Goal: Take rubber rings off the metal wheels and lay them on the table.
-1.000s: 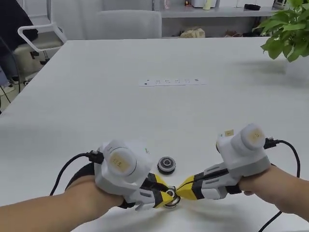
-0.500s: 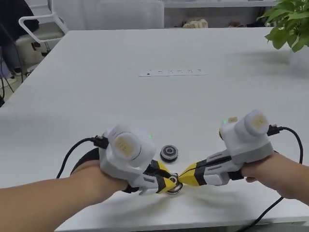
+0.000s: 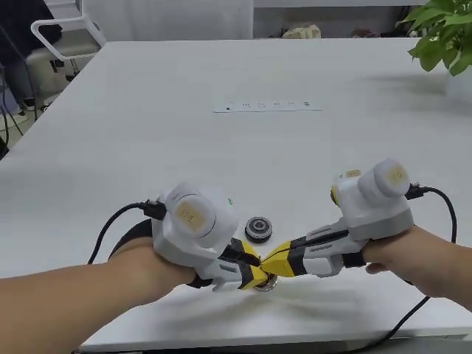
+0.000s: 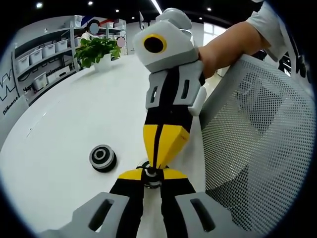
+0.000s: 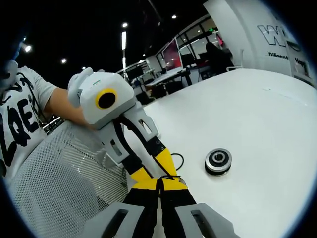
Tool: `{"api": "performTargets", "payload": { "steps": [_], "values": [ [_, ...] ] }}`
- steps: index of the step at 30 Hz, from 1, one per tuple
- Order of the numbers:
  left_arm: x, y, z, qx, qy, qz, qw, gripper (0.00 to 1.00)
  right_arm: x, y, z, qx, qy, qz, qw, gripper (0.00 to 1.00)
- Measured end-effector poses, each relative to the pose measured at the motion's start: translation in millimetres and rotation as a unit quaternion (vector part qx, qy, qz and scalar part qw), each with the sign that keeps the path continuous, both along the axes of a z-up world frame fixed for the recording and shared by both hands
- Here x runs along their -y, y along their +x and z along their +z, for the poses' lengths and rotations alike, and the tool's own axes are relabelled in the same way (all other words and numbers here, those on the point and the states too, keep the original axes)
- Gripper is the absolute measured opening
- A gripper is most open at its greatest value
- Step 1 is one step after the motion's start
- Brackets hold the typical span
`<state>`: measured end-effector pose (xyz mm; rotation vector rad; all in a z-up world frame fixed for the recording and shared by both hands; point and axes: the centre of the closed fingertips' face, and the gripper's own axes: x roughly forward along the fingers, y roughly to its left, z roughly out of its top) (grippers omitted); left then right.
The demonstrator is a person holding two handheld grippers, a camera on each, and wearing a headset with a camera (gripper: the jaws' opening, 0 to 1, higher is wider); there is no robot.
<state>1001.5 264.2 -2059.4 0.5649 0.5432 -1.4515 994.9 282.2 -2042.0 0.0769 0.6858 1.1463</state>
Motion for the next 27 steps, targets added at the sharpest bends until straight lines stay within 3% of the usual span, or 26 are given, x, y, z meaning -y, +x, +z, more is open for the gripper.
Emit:
{"api": "performTargets", "payload": {
  "steps": [20, 23, 25, 27],
  "values": [
    [1.2, -0.1, 0.7, 0.004, -0.004, -0.019, 0.9998, 0.07, 12.8, 5.3, -5.1, 0.009, -0.011, -0.021, 0.9997, 0.00],
    [0.5, -0.6, 1.3, -0.008, -0.004, -0.020, 0.9998, 0.09, 13.3, 4.8, -5.8, 0.008, -0.013, -0.021, 0.9997, 0.00],
    [-0.5, -0.7, 2.3, -0.006, -0.004, -0.022, 0.9997, 0.10, 13.4, 4.6, -5.7, 0.008, -0.013, -0.021, 0.9997, 0.00],
    [-0.9, -4.4, 5.2, -0.019, -0.009, -0.026, 0.9994, 0.12, 13.4, 4.3, -5.1, 0.008, -0.013, -0.022, 0.9996, 0.00]
  ]
}}
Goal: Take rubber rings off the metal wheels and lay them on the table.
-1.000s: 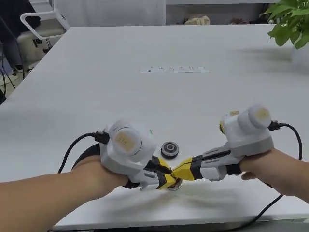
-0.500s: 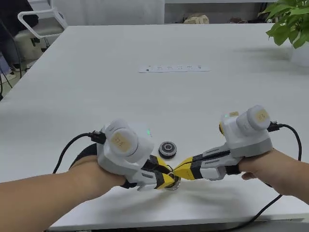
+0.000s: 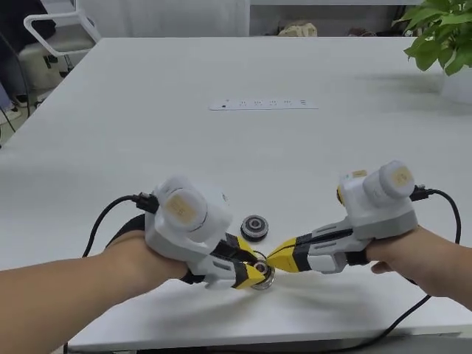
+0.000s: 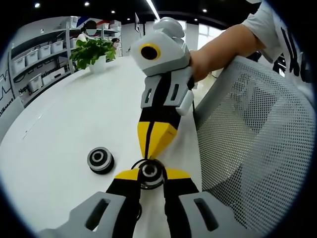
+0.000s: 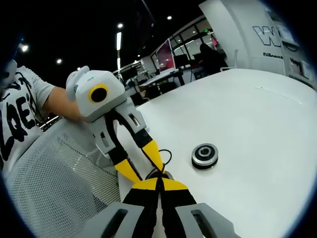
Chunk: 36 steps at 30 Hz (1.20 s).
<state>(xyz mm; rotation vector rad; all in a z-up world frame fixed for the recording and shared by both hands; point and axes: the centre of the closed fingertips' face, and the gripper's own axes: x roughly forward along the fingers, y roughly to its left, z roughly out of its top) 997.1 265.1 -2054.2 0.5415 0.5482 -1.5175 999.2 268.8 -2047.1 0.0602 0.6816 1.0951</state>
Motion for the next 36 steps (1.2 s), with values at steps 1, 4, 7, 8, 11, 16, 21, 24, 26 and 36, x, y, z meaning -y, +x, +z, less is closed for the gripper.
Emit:
{"api": "performTargets", "payload": {
  "steps": [1, 4, 7, 8, 11, 16, 21, 24, 26, 36],
  "values": [
    [-0.5, -0.8, 1.2, -0.004, -0.001, 0.000, 1.0000, 0.15, 0.1, -0.2, 0.1, -0.001, 0.000, -0.001, 1.0000, 0.00],
    [-3.3, -3.5, 4.2, -0.005, 0.001, -0.006, 1.0000, 0.16, -0.6, -0.9, 1.6, -0.001, 0.001, -0.002, 1.0000, 0.00],
    [-6.7, -3.5, 9.0, -0.005, 0.002, -0.009, 0.9999, 0.19, -1.7, -2.3, 2.9, -0.002, 0.002, -0.001, 1.0000, 0.00],
    [-7.5, -3.5, 11.1, -0.007, 0.000, -0.008, 0.9999, 0.20, -1.8, -2.5, 3.4, -0.002, 0.002, 0.000, 1.0000, 0.00],
    [-11.9, -2.3, 17.4, -0.012, -0.004, -0.003, 0.9999, 0.23, -2.0, -3.2, 4.7, -0.003, 0.004, 0.000, 1.0000, 0.00],
    [-20.1, -3.0, 29.0, -0.017, -0.016, 0.007, 0.9997, 0.28, -0.8, -2.7, 8.2, -0.002, 0.011, -0.004, 0.9999, 0.00],
    [-29.6, -4.4, 37.5, -0.026, -0.028, 0.023, 0.9990, 0.32, 1.0, -1.3, 10.1, -0.002, 0.015, -0.006, 0.9999, 0.00],
    [-35.4, -3.2, 43.7, -0.029, -0.038, 0.035, 0.9983, 0.37, -0.2, -2.1, 11.8, -0.002, 0.017, -0.004, 0.9999, 0.00],
    [-39.8, -0.2, 48.6, -0.028, -0.048, 0.047, 0.9974, 0.39, -1.0, -2.0, 14.4, 0.000, 0.019, -0.003, 0.9998, 0.00],
    [-60.7, 3.2, 68.2, -0.030, -0.070, 0.078, 0.9941, 0.51, -6.0, 2.2, 22.3, 0.005, 0.027, 0.009, 0.9996, 0.00]
  ]
}}
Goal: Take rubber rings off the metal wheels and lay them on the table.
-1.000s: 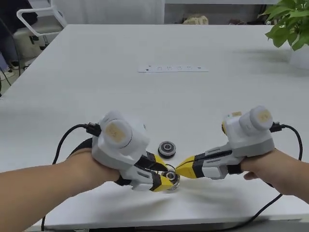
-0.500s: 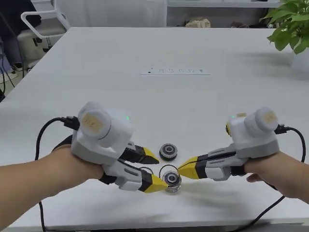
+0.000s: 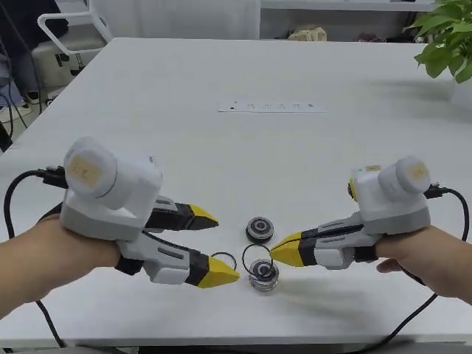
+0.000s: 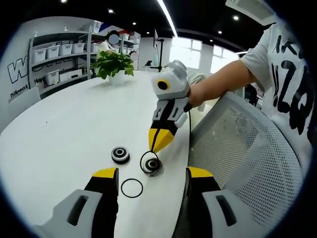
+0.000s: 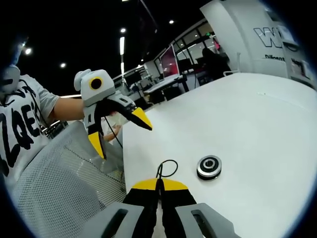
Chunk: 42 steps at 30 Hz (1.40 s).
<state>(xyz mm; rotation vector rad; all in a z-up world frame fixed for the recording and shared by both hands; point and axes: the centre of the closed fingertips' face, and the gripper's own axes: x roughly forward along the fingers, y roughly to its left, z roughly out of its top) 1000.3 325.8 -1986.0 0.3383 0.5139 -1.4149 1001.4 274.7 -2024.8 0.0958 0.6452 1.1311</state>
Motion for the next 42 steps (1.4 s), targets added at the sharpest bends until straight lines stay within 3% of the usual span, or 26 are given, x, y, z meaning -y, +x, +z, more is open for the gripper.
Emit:
{"api": "performTargets", "payload": {
  "steps": [12, 22, 42],
  "values": [
    [-28.5, 4.7, -0.8, 0.004, -0.001, 0.040, 0.9992, 0.65, -19.3, 3.8, 8.4, 0.006, 0.002, 0.021, 0.9998, 0.00],
    [-50.2, 5.8, -0.4, -0.001, -0.002, 0.066, 0.9978, 0.68, -34.6, 9.0, 2.1, 0.003, -0.005, 0.040, 0.9992, 0.00],
    [-61.9, 6.5, -2.3, -0.013, -0.005, 0.087, 0.9961, 0.72, -52.1, 14.4, -23.4, -0.014, -0.039, 0.042, 0.9982, 0.00]
  ]
}}
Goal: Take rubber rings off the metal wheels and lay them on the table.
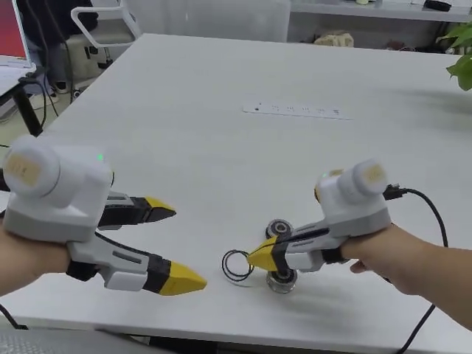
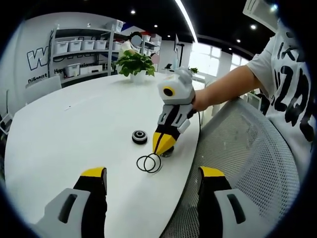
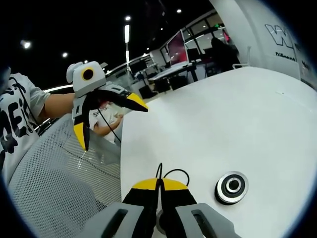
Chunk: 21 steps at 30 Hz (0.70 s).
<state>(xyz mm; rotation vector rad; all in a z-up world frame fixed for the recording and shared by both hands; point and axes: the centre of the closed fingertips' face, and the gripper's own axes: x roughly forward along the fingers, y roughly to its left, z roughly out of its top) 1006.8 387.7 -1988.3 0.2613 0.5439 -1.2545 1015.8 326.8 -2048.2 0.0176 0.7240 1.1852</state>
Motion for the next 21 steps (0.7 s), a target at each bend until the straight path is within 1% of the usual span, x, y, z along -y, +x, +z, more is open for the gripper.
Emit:
{"api": "performTargets", "payload": {
  "steps": [4, 10, 13, 19, 21],
  "values": [
    [-1.1, -1.7, -3.3, -0.004, 0.003, 0.000, 1.0000, 0.72, 0.0, 1.2, -5.4, 0.000, -0.010, -0.003, 0.9999, 0.00],
    [-1.5, -2.7, -5.8, -0.009, 0.004, 0.001, 0.9999, 0.72, 4.1, 8.3, -12.1, 0.001, -0.027, -0.023, 0.9994, 0.00],
    [-1.9, -2.1, -5.7, -0.009, 0.005, 0.002, 0.9999, 0.72, 6.3, 13.2, -15.1, 0.003, -0.036, -0.034, 0.9988, 0.00],
    [-2.0, -0.6, -6.2, -0.010, 0.007, 0.001, 0.9999, 0.72, 6.5, 18.3, -16.8, 0.007, -0.044, -0.044, 0.9980, 0.00],
    [-2.1, 0.2, -6.5, -0.011, 0.008, 0.002, 0.9999, 0.72, 7.5, 20.8, -18.6, 0.009, -0.050, -0.048, 0.9976, 0.00]
  ]
}}
